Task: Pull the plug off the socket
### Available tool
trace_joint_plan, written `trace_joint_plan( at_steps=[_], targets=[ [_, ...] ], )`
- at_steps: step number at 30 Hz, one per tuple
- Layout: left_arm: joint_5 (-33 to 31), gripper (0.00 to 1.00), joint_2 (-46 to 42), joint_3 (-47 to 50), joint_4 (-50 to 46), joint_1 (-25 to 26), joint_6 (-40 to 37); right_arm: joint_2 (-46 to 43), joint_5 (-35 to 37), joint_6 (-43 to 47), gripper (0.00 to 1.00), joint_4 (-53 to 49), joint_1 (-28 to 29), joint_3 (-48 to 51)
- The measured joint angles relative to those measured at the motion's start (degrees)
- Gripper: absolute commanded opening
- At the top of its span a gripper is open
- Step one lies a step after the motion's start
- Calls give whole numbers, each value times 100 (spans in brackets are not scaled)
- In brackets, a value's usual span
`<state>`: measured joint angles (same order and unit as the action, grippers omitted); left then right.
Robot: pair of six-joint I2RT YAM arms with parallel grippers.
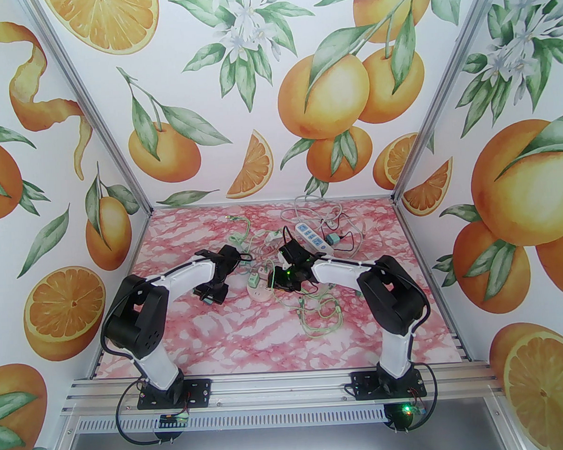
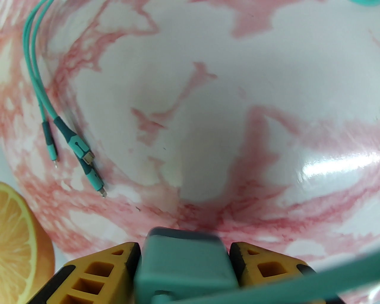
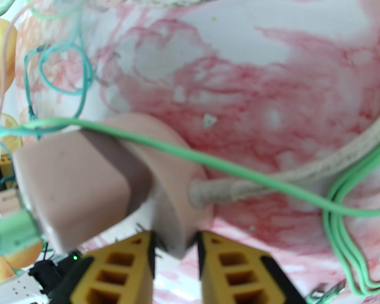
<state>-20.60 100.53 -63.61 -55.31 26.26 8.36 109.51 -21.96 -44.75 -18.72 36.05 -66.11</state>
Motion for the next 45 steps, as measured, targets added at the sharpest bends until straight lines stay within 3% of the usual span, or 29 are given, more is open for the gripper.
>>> trace_joint_plan(
  at_steps=[3, 7, 14, 20, 29, 45],
  targets=[
    [160, 84, -22, -168, -46, 0, 70, 4, 17, 28, 29, -50, 7, -33],
    [439, 83, -280, -411, -83, 0, 186, 15, 20, 31, 29, -79, 7, -55],
    [1137, 73, -1394, -538, 247, 59, 496, 15, 20, 26, 29, -76, 7, -55],
    [1534, 63, -1950, -33, 1220, 623, 841, 15, 17, 24, 29, -70, 7, -52],
    [1539, 55, -1475, 319, 2253, 1381, 1252, 7, 15, 22, 29, -35, 7, -26],
    [1158, 52, -566, 310, 2623, 1449, 1268, -57, 17, 2, 29, 142, 4, 114]
  ],
)
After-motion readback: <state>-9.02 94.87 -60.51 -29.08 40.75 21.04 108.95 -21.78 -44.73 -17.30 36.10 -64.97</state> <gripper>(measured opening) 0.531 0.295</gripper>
